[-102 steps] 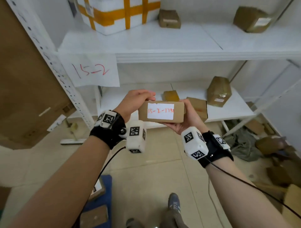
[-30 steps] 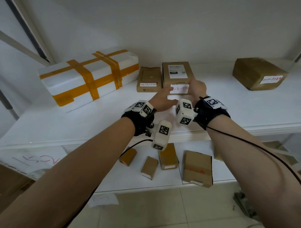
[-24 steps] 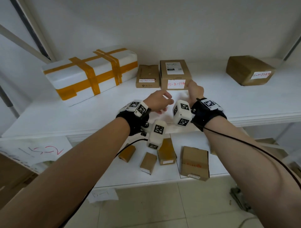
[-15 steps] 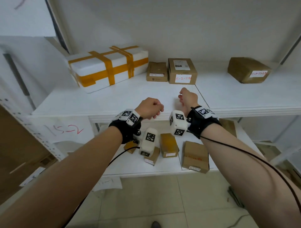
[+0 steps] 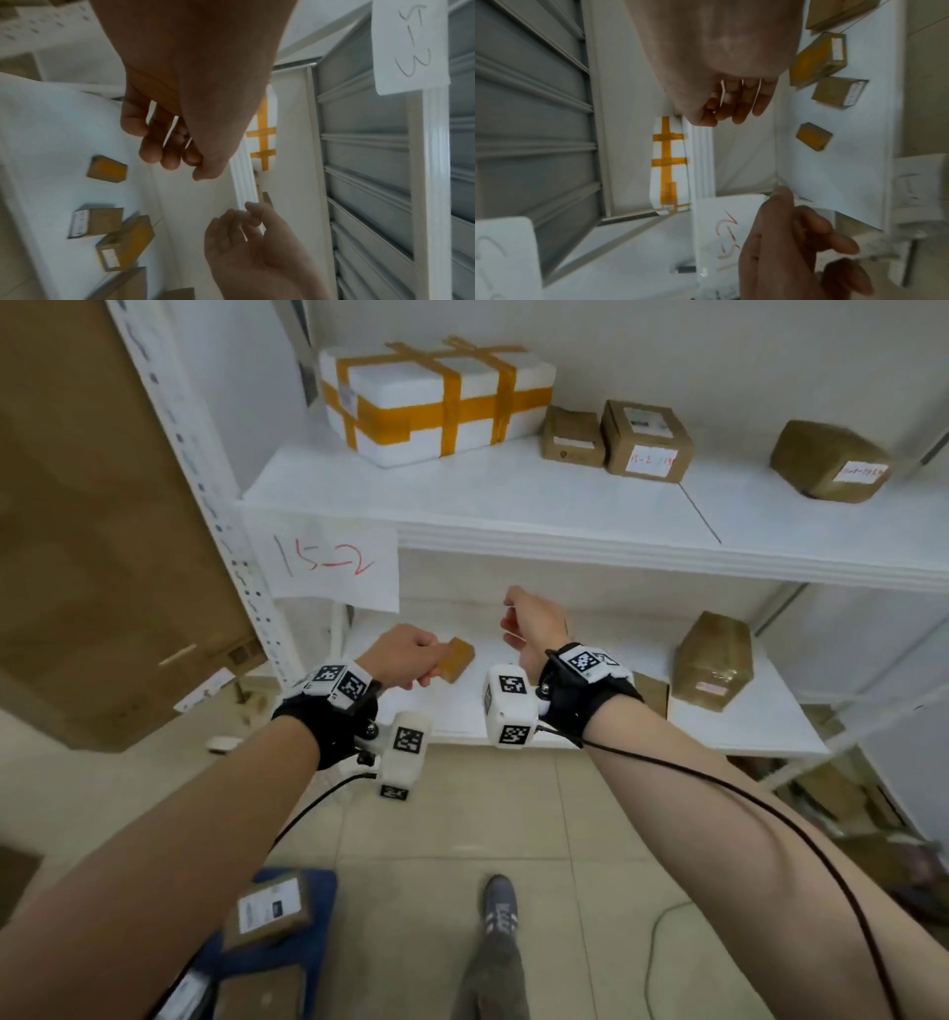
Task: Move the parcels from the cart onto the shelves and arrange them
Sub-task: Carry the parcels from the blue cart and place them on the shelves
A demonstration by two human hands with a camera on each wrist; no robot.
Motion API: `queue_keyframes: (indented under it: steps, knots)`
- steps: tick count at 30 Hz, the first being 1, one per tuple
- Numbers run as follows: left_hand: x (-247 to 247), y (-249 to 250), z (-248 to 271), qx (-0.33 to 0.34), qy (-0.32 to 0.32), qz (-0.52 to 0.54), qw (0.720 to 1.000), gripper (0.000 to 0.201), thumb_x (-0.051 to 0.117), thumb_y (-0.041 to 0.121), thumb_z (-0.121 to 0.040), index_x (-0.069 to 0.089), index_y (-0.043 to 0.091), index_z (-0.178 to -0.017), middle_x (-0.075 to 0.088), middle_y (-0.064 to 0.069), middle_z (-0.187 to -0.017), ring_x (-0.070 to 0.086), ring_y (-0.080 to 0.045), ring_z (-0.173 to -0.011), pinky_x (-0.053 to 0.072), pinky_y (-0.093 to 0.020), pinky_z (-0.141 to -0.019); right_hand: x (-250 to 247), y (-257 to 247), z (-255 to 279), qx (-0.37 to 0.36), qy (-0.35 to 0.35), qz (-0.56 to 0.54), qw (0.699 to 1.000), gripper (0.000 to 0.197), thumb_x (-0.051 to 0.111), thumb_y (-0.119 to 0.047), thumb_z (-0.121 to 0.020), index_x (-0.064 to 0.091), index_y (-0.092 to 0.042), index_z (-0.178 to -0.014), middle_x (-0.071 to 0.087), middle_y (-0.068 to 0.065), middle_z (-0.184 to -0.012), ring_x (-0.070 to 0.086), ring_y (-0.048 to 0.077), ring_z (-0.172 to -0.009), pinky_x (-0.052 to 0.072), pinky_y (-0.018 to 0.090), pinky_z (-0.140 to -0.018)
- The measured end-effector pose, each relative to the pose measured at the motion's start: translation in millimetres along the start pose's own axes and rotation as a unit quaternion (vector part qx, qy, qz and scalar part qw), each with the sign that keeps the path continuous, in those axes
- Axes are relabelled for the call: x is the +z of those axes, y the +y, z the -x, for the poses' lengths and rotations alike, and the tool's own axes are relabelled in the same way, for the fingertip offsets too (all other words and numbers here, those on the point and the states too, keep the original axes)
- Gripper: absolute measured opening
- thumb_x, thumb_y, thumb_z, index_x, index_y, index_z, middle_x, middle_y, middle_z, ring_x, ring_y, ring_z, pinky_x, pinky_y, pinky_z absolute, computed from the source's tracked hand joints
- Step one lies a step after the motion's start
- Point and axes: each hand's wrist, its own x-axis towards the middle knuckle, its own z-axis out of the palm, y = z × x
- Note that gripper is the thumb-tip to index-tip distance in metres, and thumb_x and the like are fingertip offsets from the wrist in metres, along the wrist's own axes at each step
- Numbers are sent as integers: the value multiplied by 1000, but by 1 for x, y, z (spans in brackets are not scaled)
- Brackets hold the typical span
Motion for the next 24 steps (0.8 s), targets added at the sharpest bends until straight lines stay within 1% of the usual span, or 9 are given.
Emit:
queue_keyframes:
  steps: [3,8,10,13,16,19,20,22,24]
  knots:
    - [3,-44,28,-46,-11,10,999,28,57,25,-92,55,14,-67,60,-3,-70,54,-15,-62,40,-22,-54,22,45,22,25,-23,53,998,21,59,-14,-86,53,-14,-66,52,1,-59,52,18,-60,45,33,-67]
    - [5,-118,65,-107,-10,49,993,25,57,24,-93,56,11,-72,61,-2,-70,55,-14,-62,42,-19,-51,63,117,50,75,-56,98,991,12,59,-8,-90,56,-12,-79,52,1,-69,50,13,-62,42,24,-56]
    - [7,-159,79,-144,-1,75,987,23,57,24,-94,56,12,-74,63,-3,-72,57,-14,-64,42,-20,-54,87,152,55,101,-80,129,983,13,58,-6,-89,54,-12,-78,52,2,-69,49,14,-60,42,24,-54]
    - [15,-223,98,-209,14,112,971,21,57,24,-94,59,13,-76,63,-3,-73,56,-15,-63,43,-21,-56,113,204,67,141,-117,151,971,18,59,-7,-89,52,-16,-75,52,0,-68,50,12,-59,44,23,-56]
    - [27,-281,123,-267,43,142,952,28,56,24,-95,58,13,-69,61,-2,-68,54,-13,-58,43,-20,-52,135,251,83,176,-135,166,961,19,59,-5,-89,52,-18,-76,52,-1,-66,51,11,-57,44,22,-55]
    - [41,-347,158,-344,49,194,917,35,51,21,-99,52,12,-65,55,-4,-65,48,-13,-54,38,-21,-49,161,310,102,214,-174,205,939,16,59,-6,-89,52,-17,-79,50,-1,-63,50,11,-56,44,24,-55]
    - [47,-370,171,-362,65,200,908,35,52,20,-99,51,10,-65,54,-5,-64,47,-14,-53,38,-21,-49,168,330,107,229,-186,216,931,15,59,-6,-89,52,-16,-81,50,0,-62,50,11,-56,43,24,-56]
    - [58,-411,193,-388,102,206,892,31,55,17,-96,52,10,-66,55,-9,-64,49,-18,-55,43,-23,-53,177,365,115,254,-199,227,919,14,59,-8,-91,52,-16,-82,51,0,-62,50,12,-56,44,25,-57]
    - [71,-454,214,-425,123,238,865,26,53,12,-96,53,11,-70,56,-9,-67,52,-19,-58,45,-27,-57,188,404,122,270,-214,255,903,15,58,-10,-93,52,-16,-81,52,0,-61,50,12,-57,45,25,-59]
